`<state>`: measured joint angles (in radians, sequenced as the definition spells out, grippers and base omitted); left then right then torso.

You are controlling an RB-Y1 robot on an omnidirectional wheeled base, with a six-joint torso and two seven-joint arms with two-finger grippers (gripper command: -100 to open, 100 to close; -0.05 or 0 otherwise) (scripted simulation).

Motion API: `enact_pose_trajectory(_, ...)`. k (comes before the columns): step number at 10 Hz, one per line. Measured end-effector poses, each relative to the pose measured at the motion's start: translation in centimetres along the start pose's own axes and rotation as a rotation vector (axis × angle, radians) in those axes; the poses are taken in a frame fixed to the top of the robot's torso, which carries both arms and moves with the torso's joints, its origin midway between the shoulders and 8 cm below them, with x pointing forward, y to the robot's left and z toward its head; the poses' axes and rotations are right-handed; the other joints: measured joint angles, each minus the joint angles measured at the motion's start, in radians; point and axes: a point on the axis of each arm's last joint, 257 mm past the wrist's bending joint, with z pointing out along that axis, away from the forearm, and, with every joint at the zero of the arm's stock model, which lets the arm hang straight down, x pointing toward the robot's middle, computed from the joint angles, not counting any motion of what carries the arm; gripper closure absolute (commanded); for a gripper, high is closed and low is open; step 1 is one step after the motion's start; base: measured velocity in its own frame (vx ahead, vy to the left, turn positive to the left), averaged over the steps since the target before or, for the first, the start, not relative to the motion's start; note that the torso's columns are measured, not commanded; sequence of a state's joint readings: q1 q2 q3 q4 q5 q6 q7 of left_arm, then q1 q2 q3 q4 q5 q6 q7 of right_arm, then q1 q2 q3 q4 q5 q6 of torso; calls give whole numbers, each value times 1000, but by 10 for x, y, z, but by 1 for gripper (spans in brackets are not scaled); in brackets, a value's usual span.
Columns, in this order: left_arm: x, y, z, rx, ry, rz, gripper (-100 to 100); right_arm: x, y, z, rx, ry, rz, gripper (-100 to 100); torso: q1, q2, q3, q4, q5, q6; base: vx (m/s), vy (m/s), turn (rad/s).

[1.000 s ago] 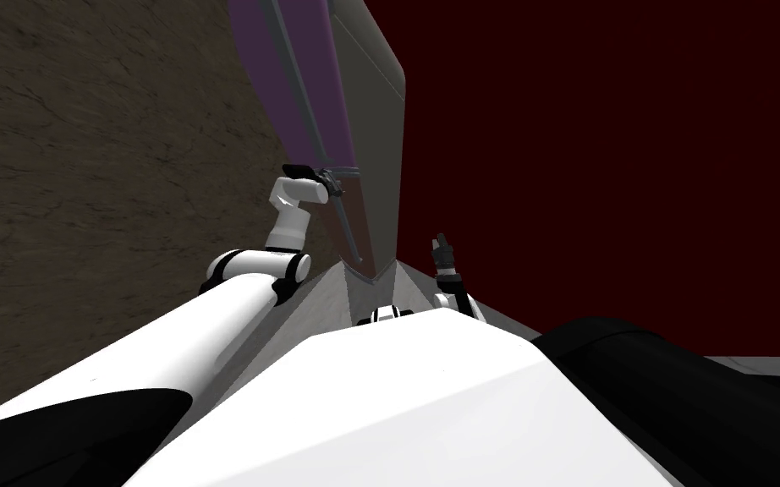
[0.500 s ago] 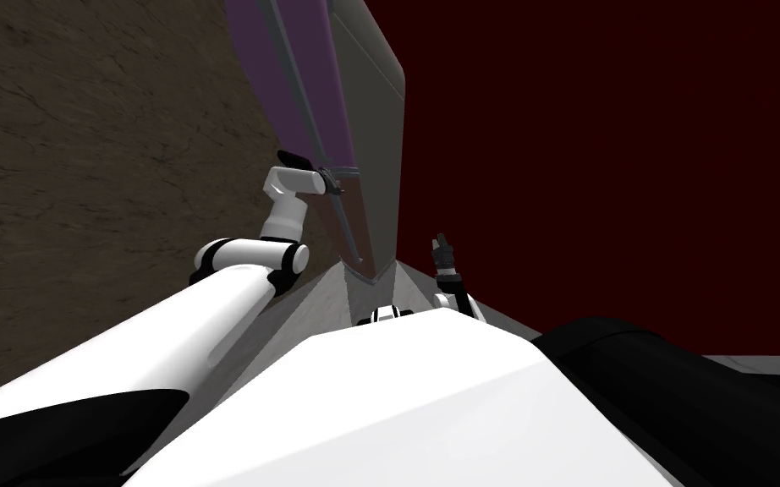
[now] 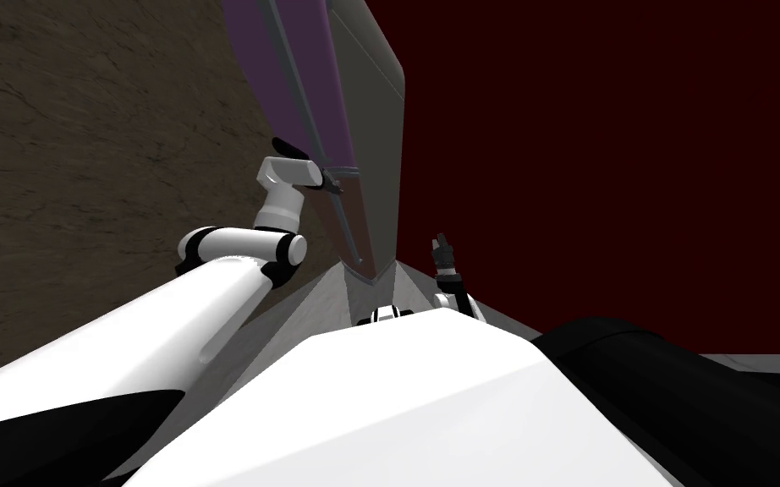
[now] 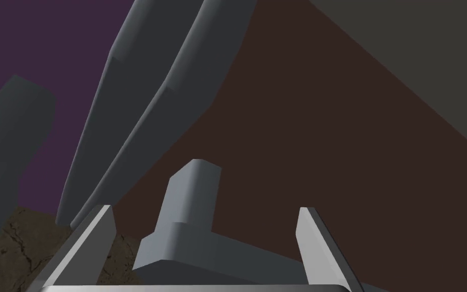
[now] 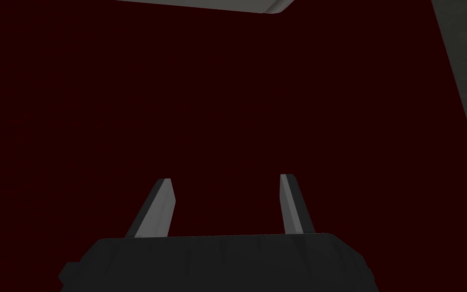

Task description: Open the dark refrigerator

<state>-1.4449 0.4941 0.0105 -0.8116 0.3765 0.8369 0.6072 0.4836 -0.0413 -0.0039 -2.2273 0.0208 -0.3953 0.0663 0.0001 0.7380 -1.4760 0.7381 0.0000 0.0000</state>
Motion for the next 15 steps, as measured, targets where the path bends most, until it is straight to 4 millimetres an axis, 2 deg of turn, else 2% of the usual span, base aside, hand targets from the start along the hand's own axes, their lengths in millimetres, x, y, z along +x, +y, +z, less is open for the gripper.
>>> enact_pose_trajectory(8, -11, 2, -8, -128, -101, -110, -100, 0, 0, 0, 0, 0, 0, 0, 0, 0, 0, 0, 0, 0, 10, 6, -9)
enact_pose_trajectory(9, -11, 2, -8, -128, -100, -109, 100, 0, 0, 0, 0, 0, 0, 0, 0, 0, 0, 0, 0, 0, 9, 4, 7)
enact_pose_trajectory(10, -10, -3, -9, -118, -97, -109, 100, 0, 0, 0, 0, 0, 0, 0, -1, 1, 1, -2, 0, 1, -23, 173, -44)
enact_pose_trajectory(12, 2, -1, -9, -127, -70, -104, 100, 0, 0, 0, 0, 0, 0, 0, 8, 4, 2, -2, 4, -2, -79, 247, -66)
enact_pose_trajectory(15, 25, 21, -9, -178, -26, -90, 100, 0, 0, 0, 0, 0, -1, 0, 7, -4, -4, -2, 4, -5, -88, 337, -60)
